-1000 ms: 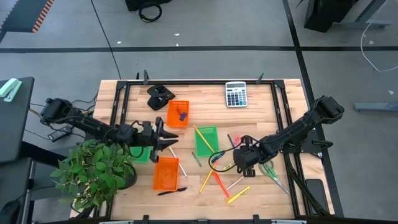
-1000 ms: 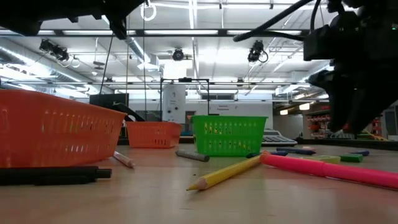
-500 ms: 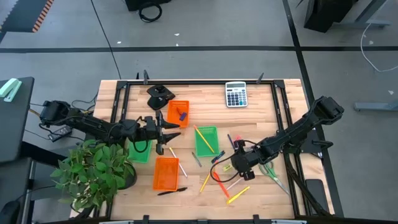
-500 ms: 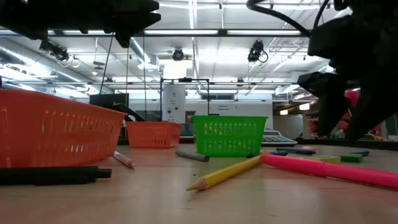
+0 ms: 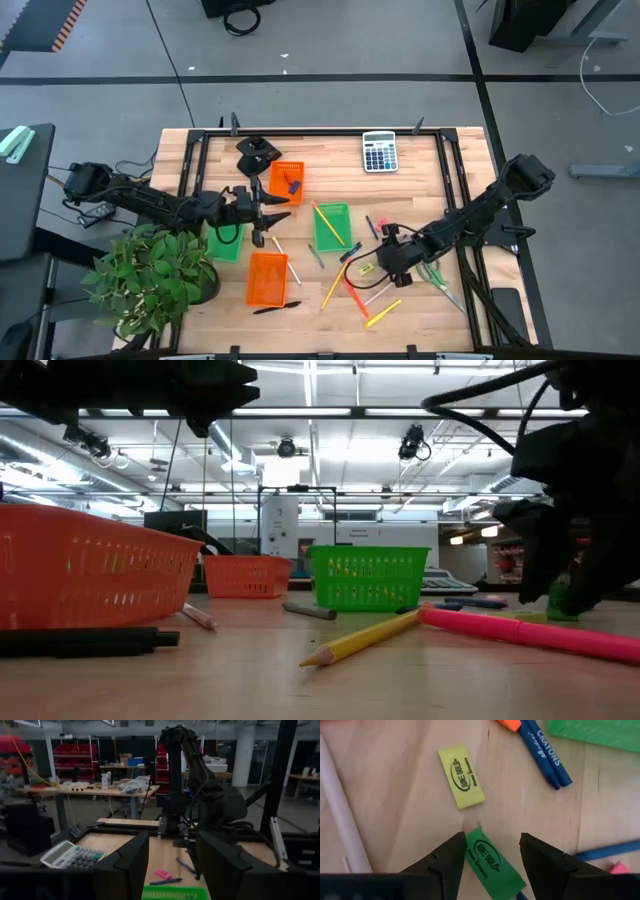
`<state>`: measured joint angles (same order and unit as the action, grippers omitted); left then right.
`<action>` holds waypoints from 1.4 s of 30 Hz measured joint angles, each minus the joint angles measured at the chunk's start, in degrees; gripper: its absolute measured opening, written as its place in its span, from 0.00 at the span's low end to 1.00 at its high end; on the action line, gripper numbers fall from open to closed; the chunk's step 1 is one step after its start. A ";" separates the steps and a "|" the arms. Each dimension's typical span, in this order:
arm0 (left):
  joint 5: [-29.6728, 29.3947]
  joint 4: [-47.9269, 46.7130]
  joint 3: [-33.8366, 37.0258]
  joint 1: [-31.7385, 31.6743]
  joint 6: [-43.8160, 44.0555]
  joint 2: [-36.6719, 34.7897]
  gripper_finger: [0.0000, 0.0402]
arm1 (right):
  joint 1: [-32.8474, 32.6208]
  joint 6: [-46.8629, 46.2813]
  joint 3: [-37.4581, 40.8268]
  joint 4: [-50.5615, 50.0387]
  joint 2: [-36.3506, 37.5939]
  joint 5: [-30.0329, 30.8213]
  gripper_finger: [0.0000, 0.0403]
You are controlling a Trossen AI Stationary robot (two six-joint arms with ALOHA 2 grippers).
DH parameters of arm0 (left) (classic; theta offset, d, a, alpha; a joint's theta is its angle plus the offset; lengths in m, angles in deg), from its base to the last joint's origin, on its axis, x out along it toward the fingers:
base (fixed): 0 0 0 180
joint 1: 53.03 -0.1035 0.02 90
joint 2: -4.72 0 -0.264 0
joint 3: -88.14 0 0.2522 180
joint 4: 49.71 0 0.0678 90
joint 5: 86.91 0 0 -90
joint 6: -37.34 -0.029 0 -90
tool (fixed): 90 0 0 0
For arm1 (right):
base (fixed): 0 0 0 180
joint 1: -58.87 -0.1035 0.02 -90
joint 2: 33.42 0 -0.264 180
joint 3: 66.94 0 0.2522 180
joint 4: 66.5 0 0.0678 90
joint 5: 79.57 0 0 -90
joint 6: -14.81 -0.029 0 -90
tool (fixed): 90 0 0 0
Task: Sort crayons/erasers/pens/pencils in bins
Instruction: Put the green eraser into the top orange basket
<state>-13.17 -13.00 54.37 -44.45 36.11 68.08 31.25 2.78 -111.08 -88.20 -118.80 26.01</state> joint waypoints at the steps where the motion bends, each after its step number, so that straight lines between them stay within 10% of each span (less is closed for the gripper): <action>1: 0.04 -0.40 0.00 -0.19 -0.61 0.00 0.43 | 0.00 0.04 1.36 2.40 0.06 0.00 0.49; 12: 0.06 -3.39 0.00 -3.60 2.00 0.02 0.43 | 0.00 -2.62 9.18 17.49 0.02 -0.07 0.46; 34: -0.03 -1.36 0.00 -13.56 3.37 0.02 0.43 | -2.37 -13.43 5.16 10.12 7.06 -0.67 0.06; 42: -0.04 -3.37 0.00 -16.83 7.19 1.20 0.43 | 3.64 -1.06 -6.03 4.74 17.47 14.87 0.06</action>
<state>-13.21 -16.37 54.37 -61.29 43.30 69.28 34.89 1.72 -117.11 -83.47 -101.33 40.88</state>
